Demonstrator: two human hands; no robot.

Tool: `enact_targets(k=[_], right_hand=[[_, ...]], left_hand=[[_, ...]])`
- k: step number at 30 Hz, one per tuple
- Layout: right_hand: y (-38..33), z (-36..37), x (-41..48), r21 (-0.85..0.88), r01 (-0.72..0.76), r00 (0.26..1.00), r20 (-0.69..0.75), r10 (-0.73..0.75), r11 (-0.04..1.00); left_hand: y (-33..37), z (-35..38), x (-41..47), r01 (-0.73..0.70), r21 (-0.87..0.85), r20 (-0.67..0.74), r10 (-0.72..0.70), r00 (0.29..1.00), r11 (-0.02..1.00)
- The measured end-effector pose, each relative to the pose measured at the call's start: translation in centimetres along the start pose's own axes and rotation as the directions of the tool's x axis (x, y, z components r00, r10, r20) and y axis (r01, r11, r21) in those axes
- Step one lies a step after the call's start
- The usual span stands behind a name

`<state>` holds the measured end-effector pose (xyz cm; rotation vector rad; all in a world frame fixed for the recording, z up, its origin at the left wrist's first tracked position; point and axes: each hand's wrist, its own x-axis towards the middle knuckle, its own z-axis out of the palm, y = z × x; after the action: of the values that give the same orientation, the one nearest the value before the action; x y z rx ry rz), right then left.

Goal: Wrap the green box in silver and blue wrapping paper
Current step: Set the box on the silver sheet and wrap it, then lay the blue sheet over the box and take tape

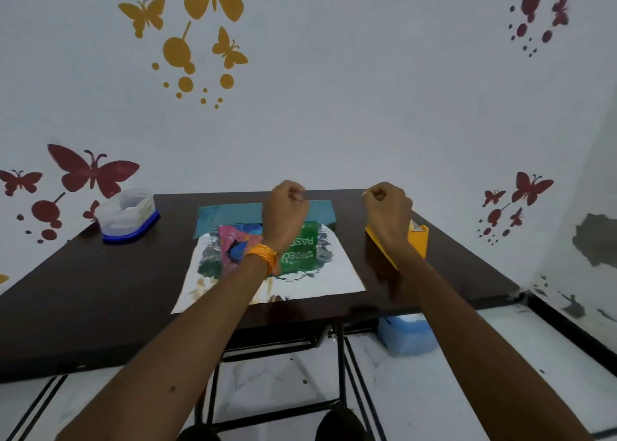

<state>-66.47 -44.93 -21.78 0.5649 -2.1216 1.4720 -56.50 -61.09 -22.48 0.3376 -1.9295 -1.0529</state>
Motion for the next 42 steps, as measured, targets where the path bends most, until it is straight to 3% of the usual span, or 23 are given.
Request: enact_targets(k=[3,6,10,20,25,28,34,39,42], right_hand=[[0.7,-3.2,0.2,-0.111,-0.008,0.998,-0.062,0.001,0.994],[2.6,-6.1,0.8,-0.241,-0.094,0.994,-0.075,0.078,0.966],[5.1,-7.5,1.8,-0.243,-0.262,0.954,0.079,0.288,0.934],[7.5,-6.7,4.2,-0.101,-0.55,0.787,0.269,0.555,0.829],[7.5,-6.9,4.8,0.024,-0.658,0.724,0.296,0.623,0.752],[7.6,-6.6,4.9,0.07,-0.664,0.727,0.293,0.621,0.744],[6.1,-7.4,5.4,0.121,-0.578,0.81,0.208,0.549,0.807],[6.0,-8.2,3.2,0.094,-0.59,0.797,0.225,0.56,0.802],[6.3,-8.7,1.5,0.185,-0.596,0.801,0.21,0.561,0.782]], left_hand=[[1.5,4.9,-1.5,-0.048,0.028,0.286,0.038,0.958,0.998],[2.6,8.4,-3.1,-0.086,0.063,0.43,0.051,0.901,0.994],[3.1,11.0,-4.1,-0.088,0.055,0.53,0.046,0.847,0.995],[3.0,14.8,-4.4,-0.115,0.071,0.488,0.066,0.87,0.991],[2.4,15.4,-4.3,-0.075,0.063,0.462,0.038,0.886,0.995],[2.3,15.6,-4.3,-0.069,0.057,0.454,0.036,0.89,0.996],[2.2,15.7,-4.3,-0.066,0.052,0.456,0.036,0.889,0.996],[2.5,15.5,-4.8,-0.071,0.04,0.443,0.045,0.895,0.997],[2.7,15.4,-5.0,-0.073,0.027,0.437,0.054,0.898,0.997]])
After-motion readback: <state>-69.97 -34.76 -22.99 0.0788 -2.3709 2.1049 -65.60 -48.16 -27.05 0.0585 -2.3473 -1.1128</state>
